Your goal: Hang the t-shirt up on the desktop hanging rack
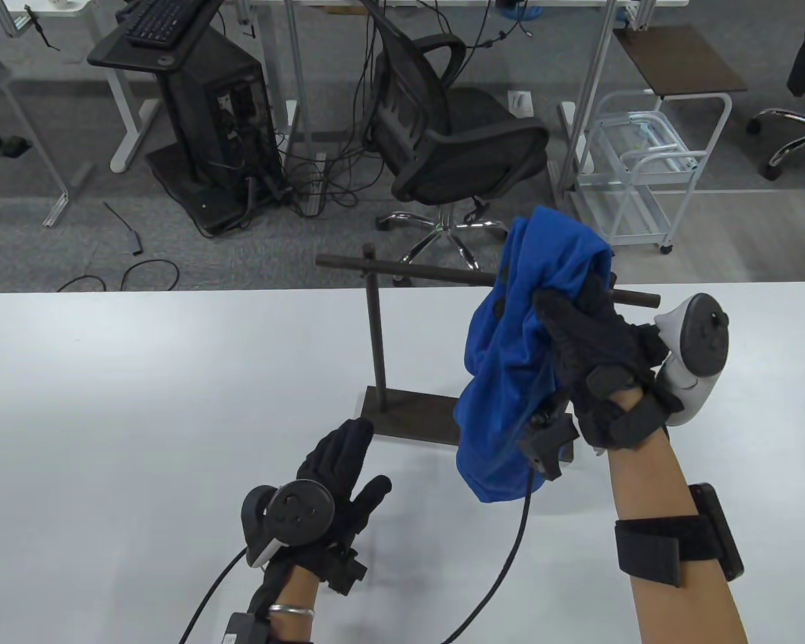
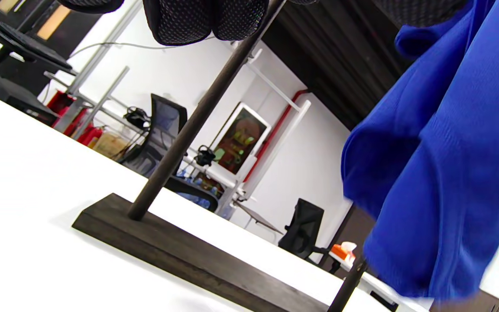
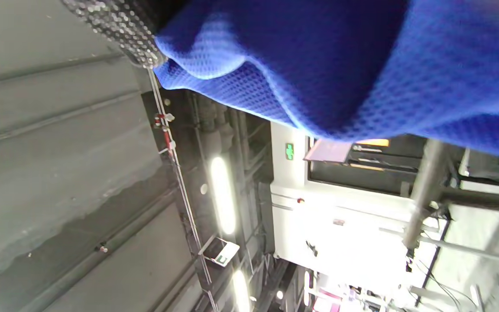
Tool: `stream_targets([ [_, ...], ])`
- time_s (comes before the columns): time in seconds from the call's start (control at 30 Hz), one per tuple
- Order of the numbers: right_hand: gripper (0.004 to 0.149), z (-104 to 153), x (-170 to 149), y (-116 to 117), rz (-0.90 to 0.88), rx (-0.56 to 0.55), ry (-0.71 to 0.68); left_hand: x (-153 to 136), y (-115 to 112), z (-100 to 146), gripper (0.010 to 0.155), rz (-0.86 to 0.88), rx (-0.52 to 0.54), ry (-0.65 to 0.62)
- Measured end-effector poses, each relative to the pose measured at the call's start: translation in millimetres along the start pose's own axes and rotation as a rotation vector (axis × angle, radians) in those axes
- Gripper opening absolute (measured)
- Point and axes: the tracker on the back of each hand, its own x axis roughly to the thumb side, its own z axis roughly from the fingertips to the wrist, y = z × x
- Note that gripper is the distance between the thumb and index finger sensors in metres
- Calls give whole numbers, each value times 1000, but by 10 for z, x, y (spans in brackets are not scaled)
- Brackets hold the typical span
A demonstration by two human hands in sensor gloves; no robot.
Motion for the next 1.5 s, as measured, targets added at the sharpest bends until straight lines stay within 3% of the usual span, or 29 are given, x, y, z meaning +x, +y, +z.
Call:
stream_targets([
  [0.27, 59, -382, 497, 58, -37, -20, -56, -15, 3, 6, 79, -33, -15, 11],
  [0.53, 59, -689, 678, 103, -143, -88, -66, -37, -2, 30, 79, -71, -23, 17],
  [0.97, 59, -965, 242, 141, -58, -137, 33, -92, -108, 46, 79, -126, -92, 43],
  [1.17, 60, -1037, 6, 142, 108, -173, 121, -79, -163, 36, 82, -192, -130, 31],
  [1.4, 60, -1080, -207, 128, 420, -202, 345, -95, -153, 44, 81, -207, -134, 36],
  [1.5, 62, -1085, -289, 100, 557, -207, 468, -103, -140, 62, 79, -258, -85, 0],
])
